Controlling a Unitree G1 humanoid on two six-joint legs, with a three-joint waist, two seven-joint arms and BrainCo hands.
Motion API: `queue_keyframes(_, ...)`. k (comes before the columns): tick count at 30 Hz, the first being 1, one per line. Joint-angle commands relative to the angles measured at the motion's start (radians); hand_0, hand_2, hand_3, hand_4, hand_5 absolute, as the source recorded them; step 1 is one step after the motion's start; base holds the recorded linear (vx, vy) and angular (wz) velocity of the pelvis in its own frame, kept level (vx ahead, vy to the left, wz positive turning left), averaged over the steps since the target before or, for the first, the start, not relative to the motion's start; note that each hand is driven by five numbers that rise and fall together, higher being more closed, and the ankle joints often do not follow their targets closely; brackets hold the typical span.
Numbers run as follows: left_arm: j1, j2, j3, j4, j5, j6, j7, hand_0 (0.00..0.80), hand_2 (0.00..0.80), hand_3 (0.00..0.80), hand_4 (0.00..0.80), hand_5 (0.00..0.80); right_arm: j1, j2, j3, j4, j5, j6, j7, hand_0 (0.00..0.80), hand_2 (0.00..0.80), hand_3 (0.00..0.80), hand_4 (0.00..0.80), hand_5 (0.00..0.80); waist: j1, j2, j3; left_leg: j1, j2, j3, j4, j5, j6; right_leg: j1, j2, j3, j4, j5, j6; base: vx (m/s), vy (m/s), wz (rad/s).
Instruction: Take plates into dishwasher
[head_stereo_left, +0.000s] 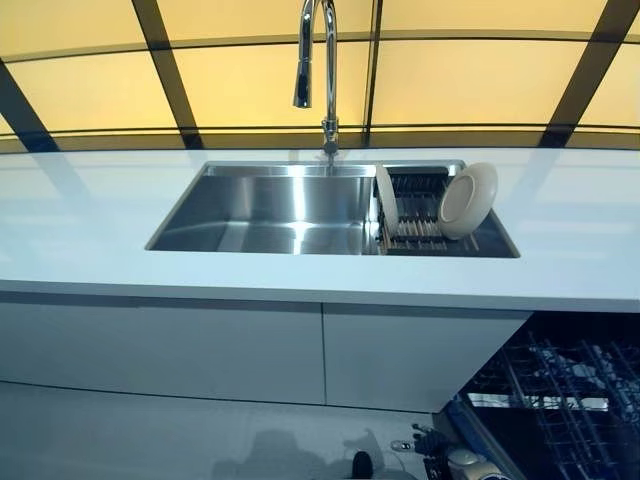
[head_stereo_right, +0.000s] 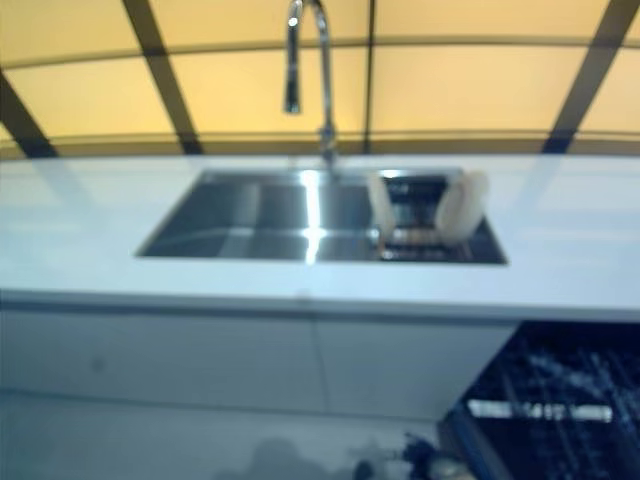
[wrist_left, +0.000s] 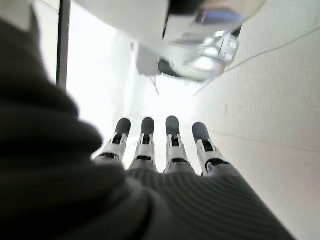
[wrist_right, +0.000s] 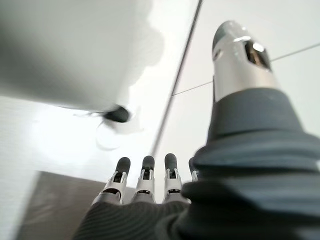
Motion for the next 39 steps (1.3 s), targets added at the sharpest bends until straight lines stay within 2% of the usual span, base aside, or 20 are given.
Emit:
queue_keyframes(1, -0.022, 0.022, 0.026, 0.017, 0.043, 0.010, 0.004, 0.000, 0.000, 0.000, 0.000, 0.000, -0.033, -0.032, 0.076, -0.114, -0.072, -0.015, 0.151, 0.000, 0.000, 0.000, 0.000, 0.000, -0.022, -0.047, -0.001, -0.022, -0.021, 0.035, -0.069, 0.063, 0.022, -0.037, -0.100, 0.019, -0.054, 0.085, 0.140, 0.033, -0.066, 0.03)
queue_keyframes(3, -0.018, 0.063, 0.042, 0.011, 0.063, 0.020, 0.003, 0.000, 0.000, 0.000, 0.000, 0.000, -0.046, -0.112, 0.103, -0.286, -0.090, 0.041, 0.287, 0.000, 0.000, 0.000, 0.000, 0.000, -0.027, -0.056, -0.001, -0.021, -0.009, 0.046, -0.090, 0.072, 0.012, -0.046, -0.107, 0.015, -0.056, 0.088, 0.150, 0.030, -0.081, 0.11)
queue_keyframes(4, -0.018, 0.091, 0.059, 0.007, 0.077, 0.031, -0.010, 0.000, 0.000, 0.000, 0.000, 0.000, -0.051, -0.191, 0.115, -0.455, -0.061, 0.101, 0.386, 0.000, 0.000, 0.000, 0.000, 0.000, -0.037, -0.064, 0.002, -0.017, -0.005, 0.053, -0.106, 0.077, 0.009, -0.059, -0.112, 0.015, -0.049, 0.093, 0.159, 0.033, -0.051, 0.03)
queue_keyframes(7, -0.008, 0.121, 0.079, 0.005, 0.088, 0.025, -0.034, 0.000, 0.000, 0.000, 0.000, 0.000, -0.062, -0.330, 0.078, -0.715, 0.095, 0.202, 0.584, 0.000, 0.000, 0.000, 0.000, 0.000, -0.063, -0.069, -0.003, -0.001, 0.001, 0.071, -0.126, 0.078, 0.003, -0.081, -0.119, 0.021, -0.037, 0.096, 0.169, 0.048, 0.004, -0.09)
queue_keyframes(9, 0.000, 0.127, 0.096, 0.006, 0.096, 0.013, -0.045, 0.000, 0.000, 0.000, 0.000, 0.000, -0.054, -0.396, 0.028, -0.815, 0.211, 0.225, 0.669, 0.000, 0.000, 0.000, 0.000, 0.000, -0.079, -0.071, -0.011, 0.012, 0.004, 0.083, -0.138, 0.075, 0.000, -0.091, -0.123, 0.023, -0.031, 0.098, 0.175, 0.058, 0.038, -0.04)
queue_keyframes(13, 0.013, 0.127, 0.096, 0.013, 0.112, -0.009, -0.063, 0.000, 0.000, 0.000, 0.000, 0.000, -0.055, -0.410, -0.107, -0.884, 0.467, 0.280, 0.817, 0.000, 0.000, 0.000, 0.000, 0.000, -0.092, -0.073, -0.029, 0.025, 0.004, 0.094, -0.144, 0.068, -0.001, -0.097, -0.130, 0.026, -0.028, 0.101, 0.187, 0.059, 0.041, -0.08)
queue_keyframes(18, 0.031, 0.119, 0.074, 0.018, 0.142, -0.032, -0.061, 0.000, 0.000, 0.000, 0.000, 0.000, -0.078, -0.365, -0.279, -0.936, 0.817, 0.307, 0.821, 0.000, 0.000, 0.000, 0.000, 0.000, -0.097, -0.071, -0.045, 0.043, -0.002, 0.093, -0.137, 0.048, 0.006, -0.100, -0.142, 0.036, -0.025, 0.114, 0.205, 0.067, 0.039, -0.03)
queue_keyframes(19, 0.032, 0.118, 0.073, 0.019, 0.144, -0.032, -0.062, 0.000, 0.000, 0.000, 0.000, 0.000, -0.080, -0.364, -0.283, -0.937, 0.829, 0.308, 0.818, 0.000, 0.000, 0.000, 0.000, 0.000, -0.097, -0.071, -0.045, 0.044, -0.002, 0.092, -0.136, 0.047, 0.007, -0.100, -0.142, 0.037, -0.025, 0.115, 0.206, 0.086, 0.040, -0.04)
queue_keyframes(20, 0.030, 0.116, 0.068, 0.023, 0.157, -0.037, -0.060, 0.000, 0.000, 0.000, 0.000, 0.000, -0.115, -0.339, -0.352, -0.936, 0.989, 0.286, 0.747, 0.000, 0.000, 0.000, 0.000, 0.000, -0.095, -0.070, -0.050, 0.044, -0.008, 0.084, -0.128, 0.039, 0.013, -0.096, -0.145, 0.044, -0.031, 0.121, 0.212, 0.081, 0.033, -0.03)
queue_keyframes(22, 0.024, 0.115, 0.063, 0.025, 0.164, -0.037, -0.061, 0.000, 0.000, 0.000, 0.000, 0.000, -0.163, -0.325, -0.422, -0.914, 1.128, 0.223, 0.600, 0.000, 0.000, 0.000, 0.000, 0.000, -0.092, -0.067, -0.051, 0.046, -0.013, 0.082, -0.123, 0.032, 0.015, -0.093, -0.149, 0.035, -0.031, 0.124, 0.216, 0.079, 0.032, -0.03)
queue_keyframes(25, 0.015, 0.112, 0.054, 0.032, 0.147, -0.042, -0.051, 0.000, 0.000, 0.000, 0.000, 0.000, -0.249, -0.345, -0.490, -0.809, 1.194, 0.133, 0.360, 0.000, 0.000, 0.000, 0.000, 0.000, -0.073, -0.060, -0.049, 0.056, -0.014, 0.113, -0.121, 0.024, 0.012, -0.092, -0.166, -0.030, -0.003, 0.124, 0.219, 0.041, 0.007, -0.18)
queue_keyframes(26, 0.013, 0.108, 0.050, 0.034, 0.136, -0.042, -0.043, 0.000, 0.000, 0.000, 0.000, 0.000, -0.301, -0.368, -0.526, -0.728, 1.137, 0.100, 0.267, 0.000, 0.000, 0.000, 0.000, 0.000, -0.063, -0.053, -0.048, 0.064, -0.009, 0.135, -0.120, 0.021, 0.008, -0.090, -0.171, -0.061, 0.018, 0.110, 0.216, 0.032, -0.009, -0.34)
queue_keyframes(28, 0.006, 0.108, 0.044, 0.035, 0.122, -0.036, -0.039, 0.000, 0.000, 0.000, 0.000, 0.000, -0.352, -0.414, -0.537, -0.665, 1.055, 0.053, 0.139, 0.000, 0.000, 0.000, 0.000, 0.000, -0.062, -0.047, -0.047, 0.073, -0.006, 0.140, -0.122, 0.020, 0.008, -0.090, -0.166, -0.066, 0.021, 0.101, 0.211, 0.067, -0.042, -0.59)
queue_keyframes(30, -0.003, 0.113, 0.045, 0.033, 0.091, -0.028, -0.027, 0.000, 0.000, 0.000, 0.000, 0.000, -0.430, -0.491, -0.517, -0.573, 0.900, -0.021, -0.012, 0.000, 0.000, 0.000, 0.000, 0.000, -0.056, -0.045, -0.048, 0.088, 0.006, 0.154, -0.120, 0.019, -0.001, -0.086, -0.162, -0.088, 0.045, 0.077, 0.199, 0.111, -0.090, -0.34)
queue_keyframes(33, -0.020, 0.115, 0.053, 0.026, 0.072, -0.018, -0.031, 0.000, 0.000, 0.000, 0.000, 0.000, -0.534, -0.575, -0.444, -0.519, 0.817, -0.057, -0.138, 0.000, 0.000, 0.000, 0.000, 0.000, -0.051, -0.045, -0.052, 0.100, 0.032, 0.160, -0.115, 0.023, -0.016, -0.067, -0.148, -0.101, 0.069, 0.033, 0.174, 0.107, -0.100, -0.20)
queue_keyframes(35, -0.030, 0.113, 0.054, 0.025, 0.053, -0.009, -0.024, 0.000, 0.000, 0.000, 0.000, 0.000, -0.634, -0.619, -0.389, -0.465, 0.789, -0.058, -0.226, 0.000, 0.000, 0.000, 0.000, 0.000, -0.045, -0.057, -0.056, 0.105, 0.047, 0.150, -0.066, -0.004, -0.030, -0.068, -0.143, -0.104, 0.093, 0.010, 0.159, 0.149, -0.139, -0.22)
queue_keyframes(36, -0.031, 0.112, 0.055, 0.027, 0.047, -0.005, -0.019, 0.000, 0.000, 0.000, 0.000, 0.000, -0.675, -0.629, -0.360, -0.441, 0.773, -0.061, -0.269, 0.000, 0.000, 0.000, 0.000, 0.000, -0.041, -0.060, -0.059, 0.105, 0.062, 0.142, -0.035, 0.007, -0.043, -0.063, -0.136, -0.106, 0.096, 0.000, 0.146, 0.149, -0.139, -0.22)
queue_keyframes(37, -0.029, 0.112, 0.054, 0.028, 0.043, -0.004, -0.017, 0.000, 0.000, 0.000, 0.000, 0.000, -0.712, -0.635, -0.331, -0.426, 0.759, -0.054, -0.295, 0.000, 0.000, 0.000, 0.000, 0.000, -0.035, -0.063, -0.061, 0.088, 0.080, 0.134, 0.032, 0.053, -0.057, -0.047, -0.125, -0.105, 0.086, -0.007, 0.130, 0.133, -0.143, -0.19)
queue_keyframes(38, -0.026, 0.111, 0.054, 0.032, 0.035, -0.010, -0.020, 0.000, 0.000, 0.000, 0.000, 0.000, -0.761, -0.640, -0.288, -0.413, 0.746, -0.043, -0.321, 0.000, 0.000, 0.000, 0.000, 0.000, -0.024, -0.070, -0.058, 0.036, 0.087, 0.114, 0.162, 0.128, -0.069, -0.016, -0.110, -0.096, 0.057, -0.013, 0.108, 0.122, -0.133, -0.09)
queue_keyframes(39, -0.021, 0.108, 0.055, 0.034, 0.029, -0.018, -0.021, 0.000, 0.000, 0.000, 0.000, 0.000, -0.787, -0.642, -0.256, -0.405, 0.723, -0.050, -0.346, 0.000, 0.000, 0.000, 0.000, 0.000, -0.012, -0.074, -0.050, -0.013, 0.086, 0.110, 0.252, 0.172, -0.074, 0.010, -0.099, -0.087, 0.040, -0.020, 0.095, 0.137, -0.130, -0.29)
